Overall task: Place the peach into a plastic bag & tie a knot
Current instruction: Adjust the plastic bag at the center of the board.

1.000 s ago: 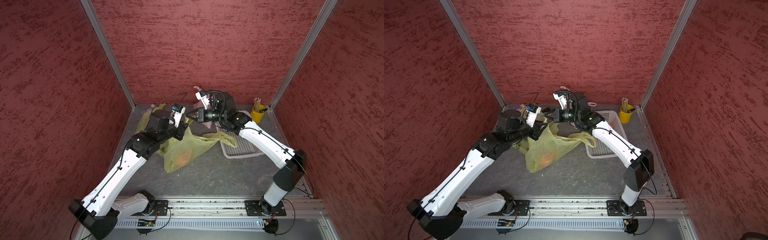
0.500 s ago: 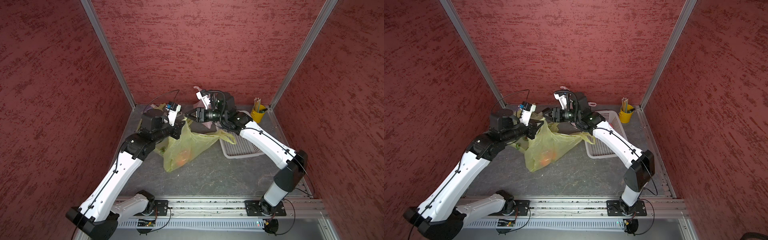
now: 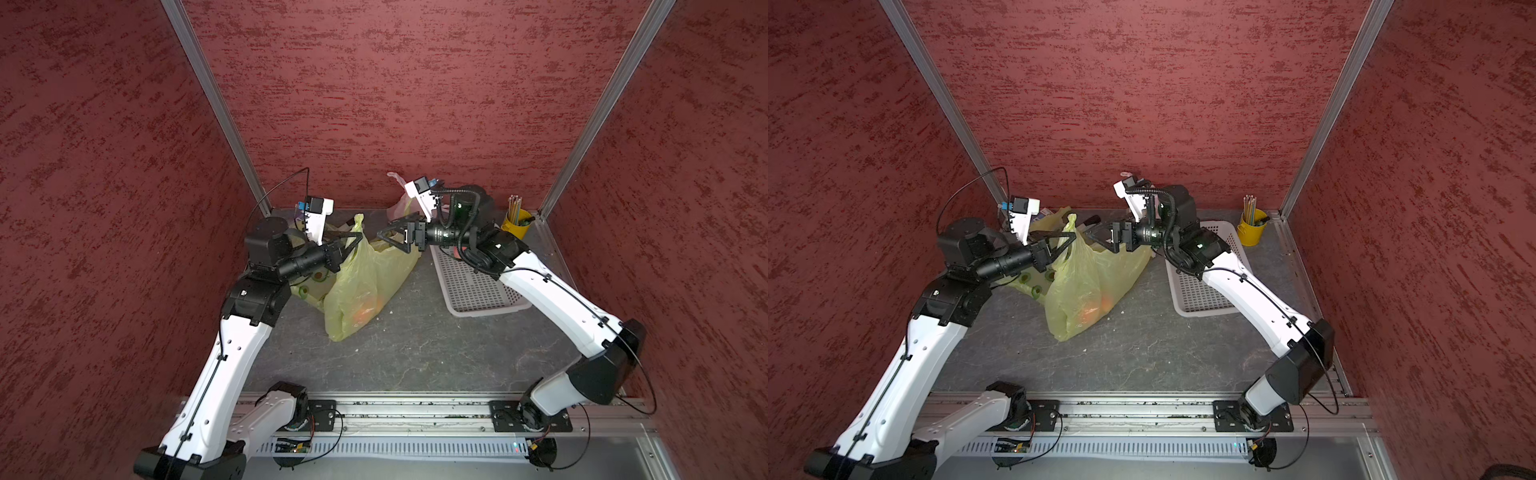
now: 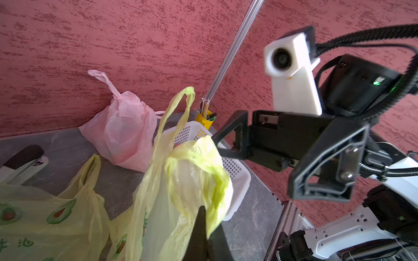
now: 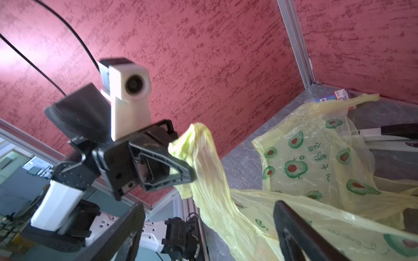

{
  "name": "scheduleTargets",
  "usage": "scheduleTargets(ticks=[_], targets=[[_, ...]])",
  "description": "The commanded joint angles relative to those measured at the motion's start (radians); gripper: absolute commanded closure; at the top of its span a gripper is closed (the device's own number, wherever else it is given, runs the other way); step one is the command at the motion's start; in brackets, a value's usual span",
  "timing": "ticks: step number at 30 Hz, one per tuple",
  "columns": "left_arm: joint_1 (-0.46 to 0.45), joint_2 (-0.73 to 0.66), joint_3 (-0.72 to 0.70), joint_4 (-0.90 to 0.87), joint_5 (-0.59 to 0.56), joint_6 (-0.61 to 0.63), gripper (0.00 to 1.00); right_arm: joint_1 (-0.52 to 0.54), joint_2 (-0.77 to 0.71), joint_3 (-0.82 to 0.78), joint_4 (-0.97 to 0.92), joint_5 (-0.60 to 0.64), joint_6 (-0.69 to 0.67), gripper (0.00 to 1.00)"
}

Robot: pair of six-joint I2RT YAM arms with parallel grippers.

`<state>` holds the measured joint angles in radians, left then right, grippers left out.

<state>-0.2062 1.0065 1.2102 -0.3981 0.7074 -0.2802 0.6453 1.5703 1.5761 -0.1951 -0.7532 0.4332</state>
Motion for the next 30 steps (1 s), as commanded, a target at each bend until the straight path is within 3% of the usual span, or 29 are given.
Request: scheduleTargets(ticks=[1, 7, 10, 12, 14, 16, 19, 24, 26, 30], targets=[[0.02, 0.009, -0.021, 0.089, 0.108, -0.066, 1.0, 0.003, 0.035, -0.031, 0.062, -0.1, -0.088, 0.05], [0.028, 0.031, -0.023, 0.124, 0.164, -0.105, 1.0, 0.038, 0.078, -0.047, 0.15, -0.192, -0.091, 0.02], [0.028, 0.04, -0.019, 0.126, 0.178, -0.112, 1.0, 0.052, 0.107, -0.038, 0.156, -0.193, -0.086, 0.08], [0.03, 0.038, -0.019, 0.125, 0.177, -0.113, 1.0, 0.057, 0.123, -0.037, 0.158, -0.194, -0.078, 0.22], [0.034, 0.035, -0.019, 0.123, 0.174, -0.114, 0.93, 0.058, 0.127, -0.042, 0.158, -0.183, -0.073, 0.6], [0.039, 0.032, -0.019, 0.118, 0.169, -0.114, 0.87, 0.059, 0.123, -0.052, 0.152, -0.159, -0.074, 0.83], [0.047, 0.026, -0.021, 0.116, 0.163, -0.114, 0.86, 0.059, 0.113, -0.065, 0.159, -0.141, -0.07, 0.98], [0.054, 0.025, -0.023, 0.102, 0.154, -0.109, 0.81, 0.059, 0.102, -0.076, 0.161, -0.131, -0.064, 1.0], [0.056, 0.024, -0.023, 0.103, 0.154, -0.112, 0.71, 0.059, 0.103, -0.073, 0.155, -0.132, -0.062, 1.0], [0.056, 0.03, -0.014, 0.1, 0.159, -0.112, 0.7, 0.059, 0.102, -0.074, 0.154, -0.135, -0.059, 1.0]])
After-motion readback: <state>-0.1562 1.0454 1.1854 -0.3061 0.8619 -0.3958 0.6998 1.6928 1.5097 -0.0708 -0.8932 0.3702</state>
